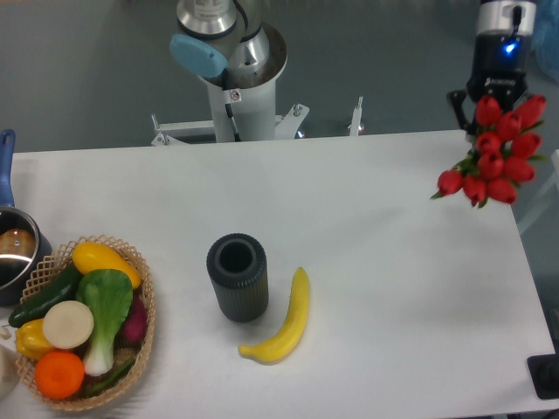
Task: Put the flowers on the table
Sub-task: 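Carry the held tulips down toward the table beside the banana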
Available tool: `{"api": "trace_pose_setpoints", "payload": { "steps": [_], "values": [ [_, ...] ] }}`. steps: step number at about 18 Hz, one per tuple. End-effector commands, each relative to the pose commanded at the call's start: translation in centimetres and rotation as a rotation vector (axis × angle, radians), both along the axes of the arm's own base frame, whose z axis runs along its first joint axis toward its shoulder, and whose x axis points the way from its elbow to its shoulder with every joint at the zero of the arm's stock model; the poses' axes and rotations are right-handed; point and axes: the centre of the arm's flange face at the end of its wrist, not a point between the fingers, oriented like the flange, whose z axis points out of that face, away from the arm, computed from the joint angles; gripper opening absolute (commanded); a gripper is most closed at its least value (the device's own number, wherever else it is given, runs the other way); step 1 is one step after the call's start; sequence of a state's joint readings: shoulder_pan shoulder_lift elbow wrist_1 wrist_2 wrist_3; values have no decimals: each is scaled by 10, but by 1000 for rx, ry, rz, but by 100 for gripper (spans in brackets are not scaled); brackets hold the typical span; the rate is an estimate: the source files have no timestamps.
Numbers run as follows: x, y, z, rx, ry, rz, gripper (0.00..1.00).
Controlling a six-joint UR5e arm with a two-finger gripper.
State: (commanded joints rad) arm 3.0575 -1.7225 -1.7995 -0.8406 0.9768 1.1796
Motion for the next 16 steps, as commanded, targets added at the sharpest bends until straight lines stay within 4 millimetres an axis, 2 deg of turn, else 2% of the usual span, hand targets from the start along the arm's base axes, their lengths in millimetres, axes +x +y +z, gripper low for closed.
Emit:
{"api": "trace_pose_setpoints", "payload": {
  "steps": [7, 12, 16],
  "values": [
    [0, 49, -33, -104, -29, -69, 37],
    [6, 82, -67, -235, -50, -109, 37],
    [4, 110, -83, -305, -57, -119, 38]
  ]
}}
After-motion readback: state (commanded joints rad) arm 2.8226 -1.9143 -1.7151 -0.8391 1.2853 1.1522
